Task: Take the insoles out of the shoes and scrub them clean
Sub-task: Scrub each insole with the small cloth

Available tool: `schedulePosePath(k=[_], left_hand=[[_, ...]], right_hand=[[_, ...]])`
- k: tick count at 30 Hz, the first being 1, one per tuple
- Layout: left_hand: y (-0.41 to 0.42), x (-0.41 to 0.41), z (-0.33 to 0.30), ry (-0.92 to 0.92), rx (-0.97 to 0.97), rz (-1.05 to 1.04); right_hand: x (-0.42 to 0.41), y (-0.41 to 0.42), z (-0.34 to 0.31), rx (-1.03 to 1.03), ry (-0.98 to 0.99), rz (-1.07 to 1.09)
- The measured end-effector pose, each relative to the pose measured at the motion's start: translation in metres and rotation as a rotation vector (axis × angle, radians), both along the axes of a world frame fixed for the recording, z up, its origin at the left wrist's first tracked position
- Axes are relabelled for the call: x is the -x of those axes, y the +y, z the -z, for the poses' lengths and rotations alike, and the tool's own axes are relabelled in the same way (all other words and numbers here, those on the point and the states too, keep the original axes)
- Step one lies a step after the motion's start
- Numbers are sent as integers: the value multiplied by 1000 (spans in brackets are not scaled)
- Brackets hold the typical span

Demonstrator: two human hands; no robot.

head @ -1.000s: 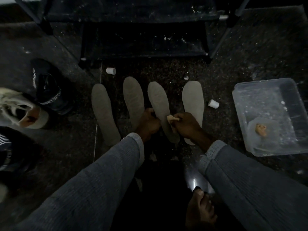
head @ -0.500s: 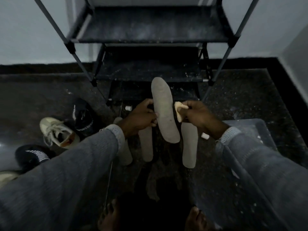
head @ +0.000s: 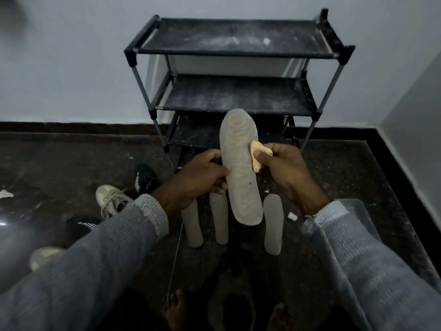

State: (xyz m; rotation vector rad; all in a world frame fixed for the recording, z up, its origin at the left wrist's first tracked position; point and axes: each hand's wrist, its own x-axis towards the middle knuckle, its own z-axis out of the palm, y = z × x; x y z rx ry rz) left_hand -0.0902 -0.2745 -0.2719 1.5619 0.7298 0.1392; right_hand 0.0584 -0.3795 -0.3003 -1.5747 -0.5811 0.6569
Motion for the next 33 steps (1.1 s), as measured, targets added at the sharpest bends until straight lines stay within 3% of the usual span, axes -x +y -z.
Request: schedulePosePath(k=[9, 15, 19, 28, 30, 33], left_hand=[[-14, 8, 18, -129, 24, -256], [-8, -9, 12, -305, 302, -425], [1, -11, 4, -321, 527, -484], [17, -7, 0, -396, 598, -506], [17, -7, 0, -419, 621, -501], [14, -8, 2, -424, 628, -487]], right_hand=[[16, -6, -16, -9, -106, -82], [25, -1, -14, 57, -95, -102], [32, 9, -17, 43, -106, -105], [35, 13, -21, 51, -175, -175], [36, 12, -20, 69, -261, -155], [34, 12, -15, 112, -556, -25]])
